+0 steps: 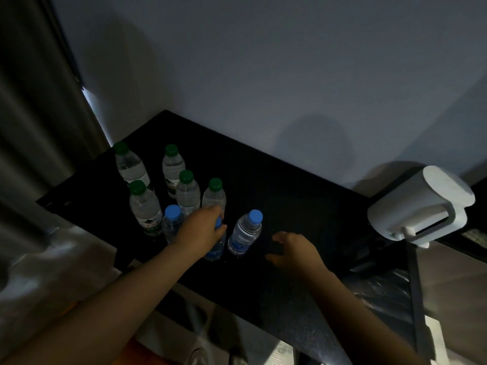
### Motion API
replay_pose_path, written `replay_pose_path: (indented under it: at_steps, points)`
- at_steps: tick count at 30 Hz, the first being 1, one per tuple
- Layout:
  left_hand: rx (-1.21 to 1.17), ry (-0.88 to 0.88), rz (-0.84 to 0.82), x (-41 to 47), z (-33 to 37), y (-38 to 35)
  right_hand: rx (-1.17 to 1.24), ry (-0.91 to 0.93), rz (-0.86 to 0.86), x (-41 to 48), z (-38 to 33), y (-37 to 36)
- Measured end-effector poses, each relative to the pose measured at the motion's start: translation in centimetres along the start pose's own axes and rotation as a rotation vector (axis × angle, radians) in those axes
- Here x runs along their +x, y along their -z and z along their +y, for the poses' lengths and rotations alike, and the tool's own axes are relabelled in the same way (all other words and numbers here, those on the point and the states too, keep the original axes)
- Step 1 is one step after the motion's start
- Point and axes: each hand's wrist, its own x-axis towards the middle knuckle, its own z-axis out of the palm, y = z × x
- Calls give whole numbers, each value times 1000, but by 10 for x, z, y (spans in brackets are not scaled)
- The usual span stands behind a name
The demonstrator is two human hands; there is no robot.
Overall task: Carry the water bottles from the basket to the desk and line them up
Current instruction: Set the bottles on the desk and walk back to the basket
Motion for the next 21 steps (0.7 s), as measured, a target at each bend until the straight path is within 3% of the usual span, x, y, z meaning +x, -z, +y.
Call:
replay_pose_path:
  at_steps: [10, 15, 21]
  points:
    - [90, -210, -46, -14, 44, 20, -6, -132, 123, -57, 22, -23]
    - [59, -344, -251, -33, 92, 11, 19, -235, 194, -94, 41, -24]
    - [205, -503, -421, -46, 148, -21, 80, -388, 254, -154, 70, -20]
